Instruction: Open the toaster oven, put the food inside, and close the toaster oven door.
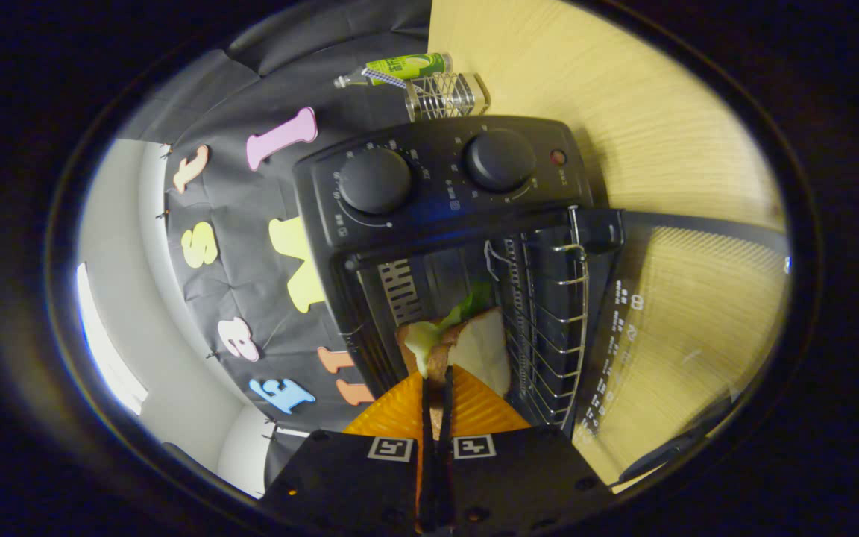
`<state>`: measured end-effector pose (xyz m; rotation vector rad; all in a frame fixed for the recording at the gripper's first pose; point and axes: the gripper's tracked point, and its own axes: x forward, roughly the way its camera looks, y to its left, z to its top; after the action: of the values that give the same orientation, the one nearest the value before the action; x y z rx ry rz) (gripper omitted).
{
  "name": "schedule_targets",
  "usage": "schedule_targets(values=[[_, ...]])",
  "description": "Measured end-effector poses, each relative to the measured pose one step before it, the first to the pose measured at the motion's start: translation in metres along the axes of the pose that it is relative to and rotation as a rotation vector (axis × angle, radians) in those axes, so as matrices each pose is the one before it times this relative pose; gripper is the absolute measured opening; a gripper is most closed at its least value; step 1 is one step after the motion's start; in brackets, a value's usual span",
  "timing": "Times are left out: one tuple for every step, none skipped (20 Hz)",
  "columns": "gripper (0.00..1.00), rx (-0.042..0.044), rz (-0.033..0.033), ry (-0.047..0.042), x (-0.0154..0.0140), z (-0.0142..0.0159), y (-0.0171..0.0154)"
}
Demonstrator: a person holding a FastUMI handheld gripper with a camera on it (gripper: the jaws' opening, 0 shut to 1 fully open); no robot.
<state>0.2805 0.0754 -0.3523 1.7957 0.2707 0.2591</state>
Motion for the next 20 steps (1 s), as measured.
schedule_targets(values=[[0.06,-0.02346,-0.04344,0.00638,0.00783,-0.00578,-0.00844],[0.06,-0.03494,-0.04284,0.00870,0.00360,-0.00477,-0.00738],[0.10,-0.03079,-0.03661,0.01282,0.00225,-0.00395,-0.00160],[0.13,-0.02723,-0.02115,0.00571,0.00046,-0.00373,0.00166],[0.14,-0.03671,-0.04414,0.01358,-0.00132,-0.00389,-0.00301],[0.18,-0.03040,-0.01922,0.00910,-0.00173,-0.00241,0.00054],[0.25,-0.02757,0.00125,0.02068,0.00085,-0.00426,0.00651],[0.29,-0.02640,-0.02264,0.02583,-0.00235,-0.00474,0.00063],[0.38,-0.04144,-0.03721,0.02537,0.00120,-0.00584,-0.00105],[0.47,-0.03253,-0.03125,0.01910,-0.00194,-0.00245,-0.00405],[0.56,-0.03459,-0.03080,0.01694,-0.00383,0.00105,-0.00253],[0.65,-0.02640,-0.02751,0.01098,-0.00157,-0.00050,-0.00197],[0.70,-0.02576,-0.03158,0.00921,-0.00181,-0.00139,-0.00276],[0.71,-0.02829,-0.03894,0.01280,-0.00415,-0.00274,-0.00534],[0.75,-0.03594,-0.05049,0.01875,-0.00504,-0.00463,-0.00683],[0.78,-0.02555,-0.02177,0.00464,-0.00244,-0.00052,-0.00300],[0.84,-0.02203,-0.02709,0.01666,-0.00264,-0.00326,-0.00284],[0.84,-0.01019,-0.00874,0.01424,-0.00419,-0.00225,0.00062],[0.84,-0.00963,-0.01078,0.01596,-0.00728,-0.00417,0.00322],[0.84,-0.01795,-0.01089,0.00830,-0.00612,-0.00185,0.00166]])
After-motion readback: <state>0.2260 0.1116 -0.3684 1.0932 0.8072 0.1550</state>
